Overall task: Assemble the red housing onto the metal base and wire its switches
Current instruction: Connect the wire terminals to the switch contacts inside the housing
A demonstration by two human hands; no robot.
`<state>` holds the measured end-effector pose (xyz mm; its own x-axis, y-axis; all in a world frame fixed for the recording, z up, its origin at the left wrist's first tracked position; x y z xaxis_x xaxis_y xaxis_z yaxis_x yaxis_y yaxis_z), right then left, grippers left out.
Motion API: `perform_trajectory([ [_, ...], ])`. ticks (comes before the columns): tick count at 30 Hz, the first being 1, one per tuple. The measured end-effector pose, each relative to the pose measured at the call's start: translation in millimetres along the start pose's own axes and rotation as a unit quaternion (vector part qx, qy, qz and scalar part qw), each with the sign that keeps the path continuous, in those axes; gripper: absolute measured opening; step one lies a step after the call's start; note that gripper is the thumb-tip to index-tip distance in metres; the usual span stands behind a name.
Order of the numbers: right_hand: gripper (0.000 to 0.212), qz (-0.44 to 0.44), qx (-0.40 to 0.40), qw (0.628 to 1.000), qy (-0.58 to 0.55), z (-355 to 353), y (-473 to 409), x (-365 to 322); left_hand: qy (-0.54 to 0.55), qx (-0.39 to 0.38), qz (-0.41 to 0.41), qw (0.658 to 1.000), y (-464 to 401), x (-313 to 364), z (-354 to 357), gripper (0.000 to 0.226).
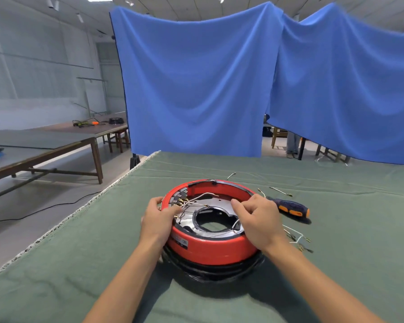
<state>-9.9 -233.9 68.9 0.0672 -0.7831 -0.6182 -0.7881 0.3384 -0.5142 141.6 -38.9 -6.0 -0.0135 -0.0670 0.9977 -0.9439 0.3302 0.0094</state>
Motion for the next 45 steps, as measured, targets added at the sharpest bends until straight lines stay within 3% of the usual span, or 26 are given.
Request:
perform_trajectory([
  [4, 0.055, 0.010, -0.052, 0.999, -0.002, 7, -18, 7, 0.029, 0.009, -0.003, 1.000, -16, 4, 3, 0.041],
  [7, 0.036, 0.019, 0.017, 1.000, 0.012, -22, -26, 19, 0.077, 0.006, 0.009, 0.997, -33, 3, 3, 0.040],
  [10, 0.019, 0.084, 0.070, 0.994, 0.011, -53, -44, 52, 0.128, -0.011, 0.016, 0.992, -43, -2, 4, 0.038],
  [14, 0.013, 0.188, -0.042, 0.974, 0.120, -47, -69, 113, 0.147, -0.038, 0.048, 0.987, -47, -1, 5, 0.034],
  [19, 0.029, 0.206, -0.209, 0.923, 0.250, -5, -78, 155, 0.138, -0.045, 0.052, 0.988, -51, 0, 5, 0.044],
  [23, 0.034, 0.207, -0.243, 0.882, 0.346, 11, -88, 167, 0.140, -0.037, 0.057, 0.988, -50, 2, 4, 0.038],
  [27, 0.033, 0.256, -0.214, 0.899, 0.283, 2, -93, 175, 0.135, -0.033, 0.061, 0.988, -50, 5, 4, 0.035],
  [29, 0.038, 0.296, -0.191, 0.906, 0.236, -3, -93, 183, 0.128, -0.036, 0.059, 0.989, -49, 5, 4, 0.045],
  [31, 0.027, 0.335, -0.167, 0.898, 0.233, -11, -92, 190, 0.123, -0.035, 0.054, 0.990, -49, 5, 4, 0.049],
  [35, 0.025, 0.385, -0.186, 0.875, 0.226, -8, -91, 193, 0.117, -0.037, 0.050, 0.991, -50, 4, 4, 0.048],
  [38, 0.010, 0.399, -0.183, 0.867, 0.234, -5, -94, 192, 0.117, -0.039, 0.048, 0.991, -52, 3, 4, 0.047],
  [42, 0.010, 0.401, -0.227, 0.849, 0.257, -1, -98, 190, 0.117, -0.041, 0.050, 0.991, -53, 2, 3, 0.035],
  [45, 0.019, 0.401, -0.240, 0.846, 0.257, 0, -99, 191, 0.116, -0.046, 0.052, 0.991, -52, 3, 4, 0.038],
])
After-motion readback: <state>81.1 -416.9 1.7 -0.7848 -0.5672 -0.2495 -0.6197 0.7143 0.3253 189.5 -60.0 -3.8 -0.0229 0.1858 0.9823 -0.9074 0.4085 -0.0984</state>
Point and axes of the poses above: each hand's wrist, its own y-axis away from the middle knuckle, its own z-axis out of the palm, x = y × z, the point moved 10 cm from there along -y, towards the middle knuckle, and after that the axes turned 10 degrees about -x, right-handed, at the moved point
